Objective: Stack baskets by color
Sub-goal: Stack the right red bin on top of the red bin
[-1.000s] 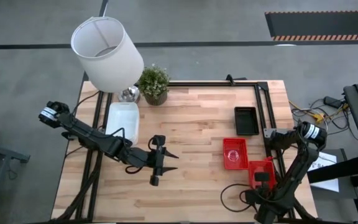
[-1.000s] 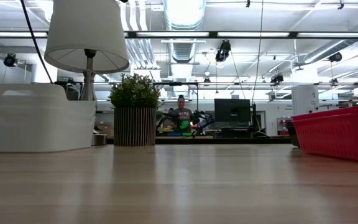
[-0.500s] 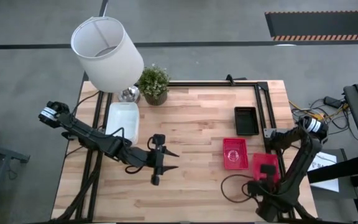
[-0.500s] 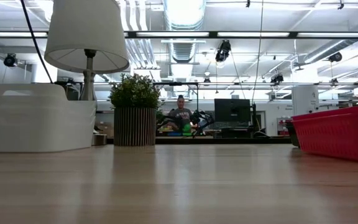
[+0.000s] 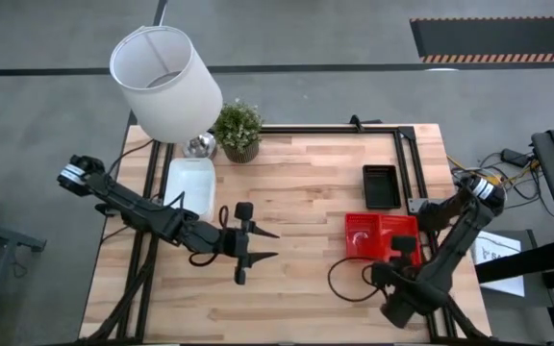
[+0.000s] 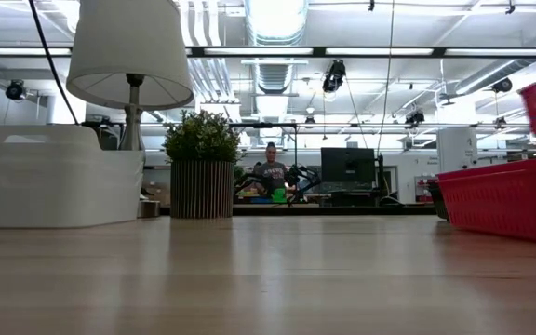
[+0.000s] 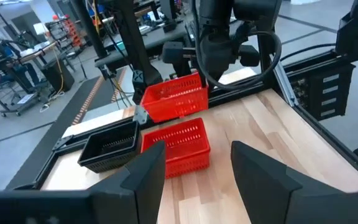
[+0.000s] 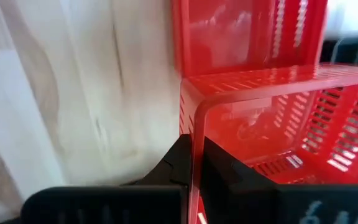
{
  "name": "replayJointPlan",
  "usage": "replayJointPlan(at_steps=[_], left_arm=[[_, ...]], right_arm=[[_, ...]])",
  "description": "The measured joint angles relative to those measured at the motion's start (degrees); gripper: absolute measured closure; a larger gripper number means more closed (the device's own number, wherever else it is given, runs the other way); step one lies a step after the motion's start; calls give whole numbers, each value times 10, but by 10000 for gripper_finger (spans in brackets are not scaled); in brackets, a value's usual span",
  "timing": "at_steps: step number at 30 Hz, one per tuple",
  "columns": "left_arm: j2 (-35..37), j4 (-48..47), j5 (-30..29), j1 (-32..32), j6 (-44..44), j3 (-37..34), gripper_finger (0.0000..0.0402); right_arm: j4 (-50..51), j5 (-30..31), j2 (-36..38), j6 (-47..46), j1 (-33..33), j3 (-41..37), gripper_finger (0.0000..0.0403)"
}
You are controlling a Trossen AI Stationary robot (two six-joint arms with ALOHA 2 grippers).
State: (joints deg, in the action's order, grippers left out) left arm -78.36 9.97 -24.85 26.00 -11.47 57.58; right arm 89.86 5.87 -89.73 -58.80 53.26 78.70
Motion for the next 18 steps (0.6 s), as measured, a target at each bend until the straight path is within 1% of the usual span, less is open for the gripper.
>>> replayJointPlan(at_steps=[4, 8, 13, 18], left_arm=[[6, 0, -1, 0, 0, 0, 235], [8, -1, -1, 0, 0, 0, 235], [13, -1, -1, 0, 0, 0, 235], [14, -3, -1, 0, 0, 0, 235]], right_arm=[[-3, 31, 2, 49, -34, 7, 394], [-12, 34, 2, 105, -78, 7, 394], [-58, 34, 2, 168, -130, 7, 394], [-101, 27, 2, 214, -164, 7, 394]])
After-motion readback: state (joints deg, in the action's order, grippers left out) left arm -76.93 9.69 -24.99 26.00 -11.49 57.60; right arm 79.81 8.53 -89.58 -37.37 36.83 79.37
